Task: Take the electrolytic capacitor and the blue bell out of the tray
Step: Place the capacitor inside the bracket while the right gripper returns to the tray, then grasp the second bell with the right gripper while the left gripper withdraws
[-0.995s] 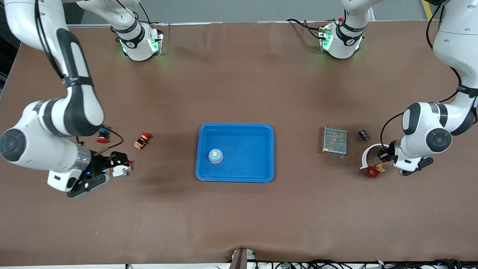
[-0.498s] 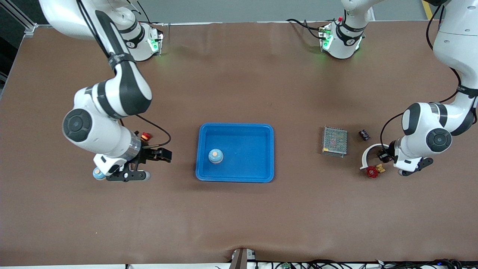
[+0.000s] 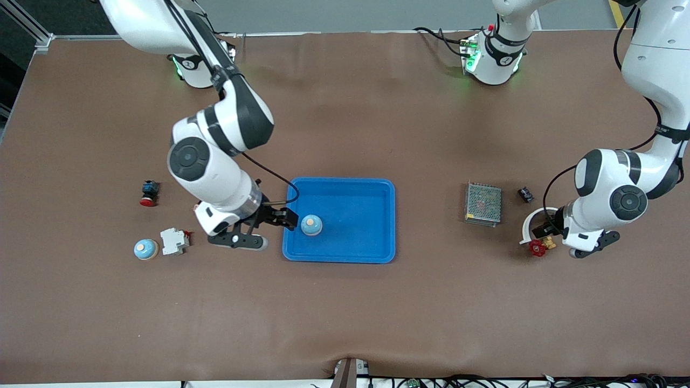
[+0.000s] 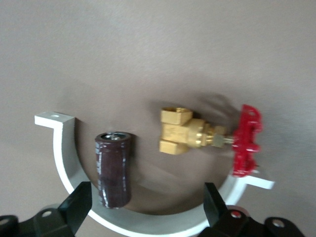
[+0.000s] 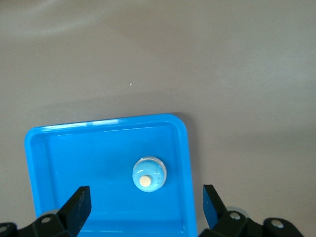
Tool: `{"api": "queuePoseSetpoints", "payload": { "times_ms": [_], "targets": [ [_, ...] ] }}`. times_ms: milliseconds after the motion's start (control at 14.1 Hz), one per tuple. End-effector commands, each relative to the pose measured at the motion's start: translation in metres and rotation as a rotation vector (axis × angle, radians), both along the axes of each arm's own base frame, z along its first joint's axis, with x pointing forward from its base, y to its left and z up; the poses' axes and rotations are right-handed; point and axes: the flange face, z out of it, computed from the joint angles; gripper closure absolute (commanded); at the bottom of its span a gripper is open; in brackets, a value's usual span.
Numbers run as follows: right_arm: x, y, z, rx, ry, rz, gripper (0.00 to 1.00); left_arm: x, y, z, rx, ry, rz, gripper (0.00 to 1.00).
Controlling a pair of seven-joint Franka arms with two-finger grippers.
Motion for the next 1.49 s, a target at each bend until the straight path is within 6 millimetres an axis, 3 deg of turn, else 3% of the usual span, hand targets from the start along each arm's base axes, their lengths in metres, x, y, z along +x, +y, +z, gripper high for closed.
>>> {"api": "queuePoseSetpoints", "payload": {
  "times_ms": [0, 213, 426, 711, 995, 1422],
  "targets": [
    [0.004, 0.006, -0.030, -0.004, 0.004, -0.032, 0.00, 0.002, -0.007, 0.018, -0.005, -0.021, 0.009, 0.00],
    [0.007, 0.022, -0.054, -0.020, -0.005, -0.007, 0.00, 0.005, -0.031, 0.026, -0.016, -0.042, 0.075, 0.00],
    [0.006, 0.025, -0.074, -0.030, 0.018, -0.002, 0.00, 0.011, -0.051, 0.039, -0.033, -0.034, 0.116, 0.00],
    [-0.007, 0.047, -0.097, -0.047, 0.029, 0.032, 0.00, 0.012, -0.105, 0.055, -0.077, -0.039, 0.188, 0.00],
    [-0.013, 0.059, -0.111, -0.054, 0.025, 0.049, 0.00, 0.012, -0.145, 0.067, -0.096, -0.055, 0.192, 0.00],
    [-0.015, 0.059, -0.131, -0.099, 0.029, 0.078, 0.00, 0.014, -0.248, 0.096, -0.151, -0.104, 0.268, 0.00]
  ]
}}
